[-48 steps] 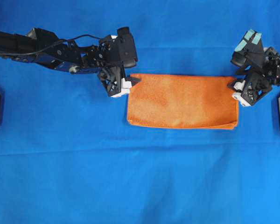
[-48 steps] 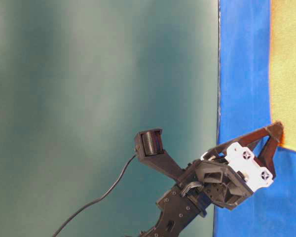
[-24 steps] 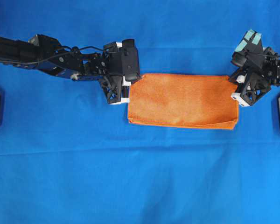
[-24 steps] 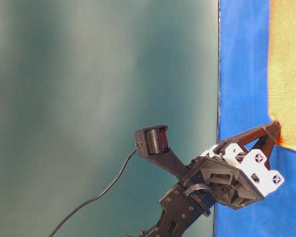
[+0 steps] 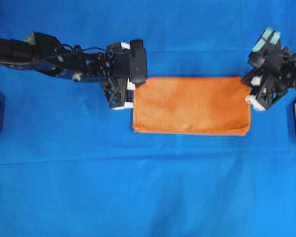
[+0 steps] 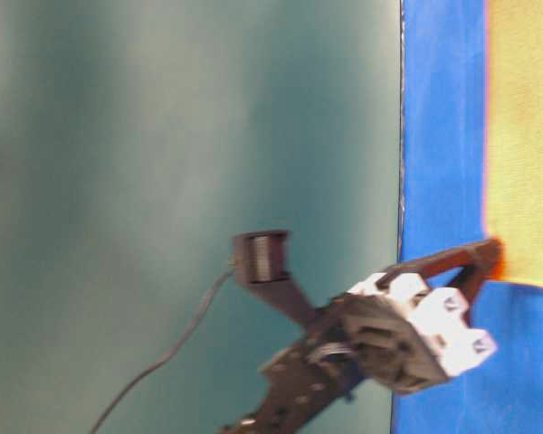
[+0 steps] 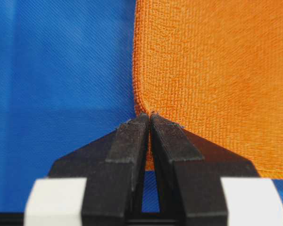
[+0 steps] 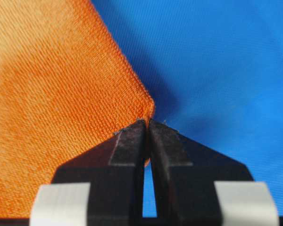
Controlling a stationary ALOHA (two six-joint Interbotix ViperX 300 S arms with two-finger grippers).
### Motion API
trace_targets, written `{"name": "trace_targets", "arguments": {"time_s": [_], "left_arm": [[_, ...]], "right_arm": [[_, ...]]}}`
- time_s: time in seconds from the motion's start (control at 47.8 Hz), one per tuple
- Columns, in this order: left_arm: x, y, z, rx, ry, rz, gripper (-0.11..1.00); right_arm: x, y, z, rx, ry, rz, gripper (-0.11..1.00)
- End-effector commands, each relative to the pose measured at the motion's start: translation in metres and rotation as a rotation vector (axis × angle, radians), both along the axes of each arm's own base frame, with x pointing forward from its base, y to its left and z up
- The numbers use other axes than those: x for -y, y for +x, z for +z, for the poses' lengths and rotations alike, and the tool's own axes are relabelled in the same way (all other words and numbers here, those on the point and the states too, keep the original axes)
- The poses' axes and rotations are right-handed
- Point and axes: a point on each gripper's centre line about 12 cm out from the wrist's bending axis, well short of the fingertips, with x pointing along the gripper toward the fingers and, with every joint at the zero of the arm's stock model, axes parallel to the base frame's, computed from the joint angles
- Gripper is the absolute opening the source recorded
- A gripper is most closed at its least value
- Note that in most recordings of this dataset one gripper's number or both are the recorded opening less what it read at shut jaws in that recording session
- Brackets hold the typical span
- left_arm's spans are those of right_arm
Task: Fold the orange towel.
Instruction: 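Grasp the left and right ends of the folded strip with both grippers, then lift the strip and swing the right end up toward the far side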
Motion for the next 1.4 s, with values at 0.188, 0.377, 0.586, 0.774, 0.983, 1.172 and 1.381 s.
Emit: {"name": "trace_targets", "arguments": {"time_s": [0.188,0.377,0.586,0.774,0.983,1.172,1.381], "left_arm": [[-0.001,-0.004,0.094,0.133,0.031,0.0,0.01],[0.001,-0.01,0.117,0.169,0.04,-0.002,0.01],[0.001,-0.01,0.119,0.175,0.041,-0.002,0.01],[0.005,-0.008,0.119,0.183,0.04,-0.012,0.01],[0.033,0.006,0.124,0.267,0.049,-0.082,0.01],[0.066,0.027,0.135,0.376,0.06,-0.165,0.01],[0.094,0.062,0.144,0.447,0.081,-0.244,0.01]], "right_arm": [[-0.001,-0.004,0.067,0.084,-0.099,-0.009,0.02],[-0.014,-0.013,0.101,0.175,-0.134,0.026,0.02],[-0.02,-0.015,0.109,0.212,-0.137,0.045,0.02],[-0.018,-0.01,0.097,0.156,-0.131,0.047,0.02],[0.009,-0.01,0.084,0.072,-0.175,-0.032,0.02],[0.046,-0.007,0.085,0.082,-0.244,-0.109,0.02],[0.082,0.023,0.095,0.141,-0.309,-0.093,0.02]]}}
